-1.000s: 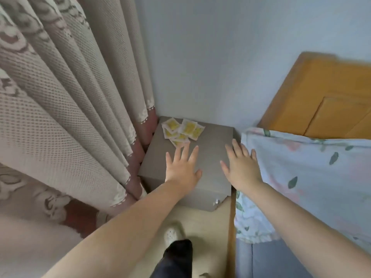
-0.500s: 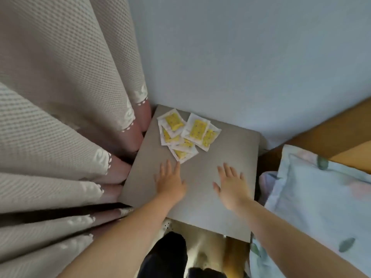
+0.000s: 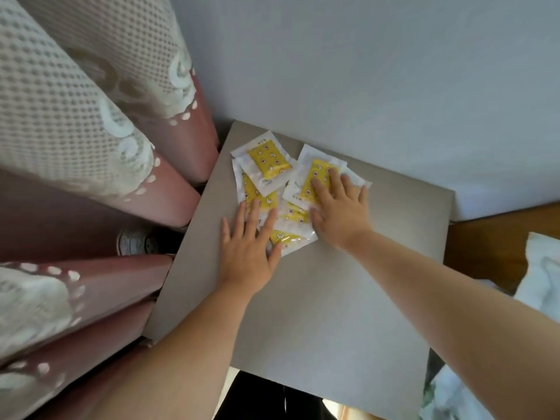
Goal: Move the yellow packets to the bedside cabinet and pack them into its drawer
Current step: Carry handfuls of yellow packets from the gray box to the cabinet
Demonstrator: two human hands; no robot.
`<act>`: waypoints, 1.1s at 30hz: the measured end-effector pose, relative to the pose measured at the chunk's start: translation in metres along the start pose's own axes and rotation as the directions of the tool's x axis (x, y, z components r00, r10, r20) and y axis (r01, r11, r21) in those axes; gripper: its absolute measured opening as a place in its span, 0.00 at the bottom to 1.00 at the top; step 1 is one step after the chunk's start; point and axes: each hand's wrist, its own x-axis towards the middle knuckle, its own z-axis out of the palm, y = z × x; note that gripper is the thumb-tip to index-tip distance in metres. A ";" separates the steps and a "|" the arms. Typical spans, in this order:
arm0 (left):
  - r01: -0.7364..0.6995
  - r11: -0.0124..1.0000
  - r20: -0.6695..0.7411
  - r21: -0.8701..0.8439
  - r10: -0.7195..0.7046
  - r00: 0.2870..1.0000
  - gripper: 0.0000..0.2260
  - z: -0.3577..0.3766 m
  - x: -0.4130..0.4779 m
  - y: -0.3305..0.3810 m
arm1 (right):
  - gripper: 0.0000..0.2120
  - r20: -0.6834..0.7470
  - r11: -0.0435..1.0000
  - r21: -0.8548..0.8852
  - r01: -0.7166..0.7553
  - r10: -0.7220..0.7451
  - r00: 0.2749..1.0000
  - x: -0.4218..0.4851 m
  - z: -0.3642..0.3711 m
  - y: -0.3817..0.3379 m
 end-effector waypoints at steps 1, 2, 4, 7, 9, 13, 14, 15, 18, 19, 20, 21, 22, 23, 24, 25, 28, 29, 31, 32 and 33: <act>-0.002 1.000 -0.017 -0.010 0.002 1.000 0.29 0.000 0.001 -0.001 | 0.30 0.015 1.000 -0.004 0.001 -0.001 1.000 0.003 0.002 0.002; -0.002 1.000 -0.029 -0.020 0.001 1.000 0.29 0.000 0.003 0.000 | 0.30 0.020 1.000 -0.003 -0.006 0.006 1.000 0.002 0.004 0.005; -0.004 1.000 -0.024 -0.025 0.004 1.000 0.29 -0.001 0.003 0.000 | 0.31 0.029 1.000 -0.018 -0.024 0.025 0.999 -0.009 0.007 0.008; -0.005 1.000 0.008 -0.010 0.005 1.000 0.29 -0.004 0.002 -0.001 | 0.34 0.021 0.997 -0.082 -0.007 0.009 1.000 -0.037 0.008 0.009; 0.000 1.000 0.012 -0.009 0.000 1.000 0.29 -0.006 0.002 -0.001 | 0.34 0.040 0.994 -0.106 0.002 0.002 0.999 -0.049 0.003 0.014; 0.004 1.000 0.005 -0.028 -0.004 1.000 0.29 -0.006 0.002 0.000 | 0.34 0.016 0.997 0.026 0.076 -0.077 0.997 -0.036 -0.024 0.030; 0.003 0.999 -0.002 -0.032 -0.003 1.000 0.29 -0.006 0.002 0.000 | 0.36 0.037 0.989 0.054 0.135 -0.137 0.990 -0.029 -0.032 0.032; 0.001 0.999 -0.011 -0.036 -0.001 1.000 0.29 -0.005 0.002 0.000 | 0.41 0.104 0.981 0.050 0.187 -0.191 0.976 -0.023 -0.038 0.031; -0.002 0.999 -0.038 -0.041 0.001 0.999 0.28 -0.004 0.002 -0.001 | 0.60 0.351 0.946 -0.110 0.306 -0.250 0.902 -0.012 -0.041 0.024; -0.003 0.999 -0.041 -0.040 0.001 0.999 0.28 -0.004 0.002 -0.001 | 0.62 0.398 0.925 -0.175 0.337 -0.247 0.883 -0.011 -0.038 0.024; -0.002 0.999 -0.042 -0.040 0.001 0.999 0.28 -0.004 0.001 -0.001 | 0.62 0.411 0.905 -0.230 0.357 -0.243 0.879 -0.012 -0.034 0.025; -0.002 0.999 -0.040 -0.039 0.000 0.999 0.28 -0.005 0.001 -0.001 | 0.60 0.394 0.892 -0.266 0.366 -0.246 0.885 -0.012 -0.030 0.027; -0.002 0.999 -0.038 -0.039 0.001 0.999 0.28 -0.005 0.001 -0.001 | 0.56 0.354 0.889 -0.279 0.363 -0.256 0.899 -0.014 -0.027 0.030; -0.002 0.999 -0.036 -0.041 0.001 0.999 0.28 -0.005 0.002 -0.001 | 0.51 0.310 0.896 -0.268 0.354 -0.267 0.912 -0.015 -0.024 0.033; -0.001 0.999 -0.033 -0.045 0.000 0.999 0.28 -0.005 0.002 -0.001 | 0.45 0.268 0.906 -0.245 0.345 -0.279 0.922 -0.018 -0.021 0.037; 0.000 0.999 -0.030 -0.046 -0.001 1.000 0.28 -0.004 0.002 -0.001 | 0.40 0.230 0.916 -0.221 0.335 -0.285 0.931 -0.021 -0.019 0.040; 0.002 0.999 -0.022 -0.044 -0.003 1.000 0.28 -0.004 0.002 -0.001 | 0.29 0.168 0.930 -0.199 0.310 -0.279 0.946 -0.031 -0.016 0.044; 0.004 0.999 -0.023 -0.043 -0.005 1.000 0.28 -0.004 0.002 -0.001 | 0.29 0.170 0.929 -0.199 0.313 -0.282 0.944 -0.034 -0.015 0.043; 0.004 0.999 -0.024 -0.042 -0.005 1.000 0.29 -0.004 0.002 -0.001 | 0.34 0.186 0.935 -0.164 0.315 -0.285 0.940 -0.037 -0.016 0.041; 0.003 0.999 -0.023 -0.039 -0.004 1.000 0.29 -0.004 0.002 -0.001 | 0.34 0.176 0.949 -0.107 0.298 -0.277 0.945 -0.036 -0.019 0.039; 0.003 0.999 -0.024 -0.036 -0.003 1.000 0.29 -0.004 0.002 -0.001 | 0.31 0.149 0.962 -0.021 0.272 -0.266 0.952 -0.034 -0.023 0.038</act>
